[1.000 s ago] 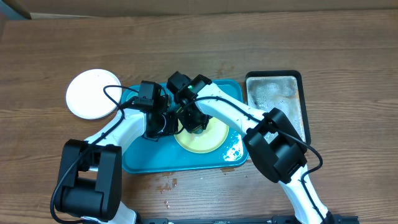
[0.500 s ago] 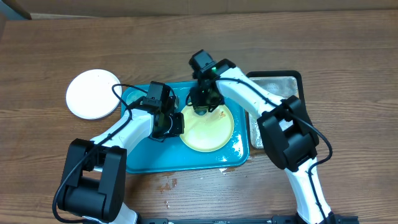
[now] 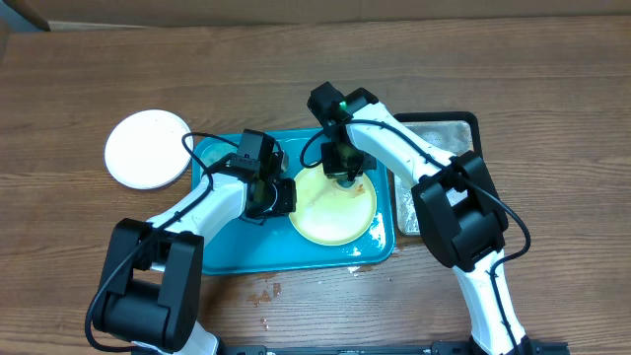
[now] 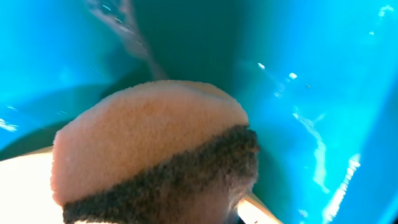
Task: Clean dirty plates on tray and stack at the side
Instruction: 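Scrub the sauce streak on the yellow plate with the sponge, right gripper, then wipe the yellow plate center in circles while left gripper holds rim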
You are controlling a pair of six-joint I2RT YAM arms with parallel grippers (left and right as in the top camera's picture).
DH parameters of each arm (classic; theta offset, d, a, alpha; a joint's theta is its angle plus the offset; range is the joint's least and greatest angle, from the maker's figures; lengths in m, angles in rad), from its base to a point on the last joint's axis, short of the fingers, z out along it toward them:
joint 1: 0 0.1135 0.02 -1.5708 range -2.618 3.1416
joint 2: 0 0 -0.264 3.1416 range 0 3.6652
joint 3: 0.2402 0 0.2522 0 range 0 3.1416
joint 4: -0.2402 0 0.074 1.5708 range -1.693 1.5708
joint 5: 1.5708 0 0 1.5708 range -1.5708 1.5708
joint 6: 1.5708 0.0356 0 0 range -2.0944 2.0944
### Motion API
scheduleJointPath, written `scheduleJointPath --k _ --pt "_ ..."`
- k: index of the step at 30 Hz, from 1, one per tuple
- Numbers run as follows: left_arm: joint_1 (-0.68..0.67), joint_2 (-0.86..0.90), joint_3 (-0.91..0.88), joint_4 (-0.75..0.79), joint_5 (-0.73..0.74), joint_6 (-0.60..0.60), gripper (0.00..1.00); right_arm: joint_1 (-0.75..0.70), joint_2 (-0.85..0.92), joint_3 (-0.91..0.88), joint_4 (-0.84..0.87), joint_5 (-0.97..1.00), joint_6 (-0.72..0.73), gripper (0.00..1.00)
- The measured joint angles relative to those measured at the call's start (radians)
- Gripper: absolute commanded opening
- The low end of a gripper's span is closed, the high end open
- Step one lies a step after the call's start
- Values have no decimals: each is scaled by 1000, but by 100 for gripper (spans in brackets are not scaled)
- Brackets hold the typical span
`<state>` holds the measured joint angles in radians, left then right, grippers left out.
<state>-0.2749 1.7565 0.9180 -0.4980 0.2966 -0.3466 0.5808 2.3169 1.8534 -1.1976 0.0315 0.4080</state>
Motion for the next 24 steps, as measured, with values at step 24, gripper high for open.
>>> scheduleJointPath --k 24 --pt "66 17 -4 48 86 -21 4 20 2 -2 -116 149 -8 4"
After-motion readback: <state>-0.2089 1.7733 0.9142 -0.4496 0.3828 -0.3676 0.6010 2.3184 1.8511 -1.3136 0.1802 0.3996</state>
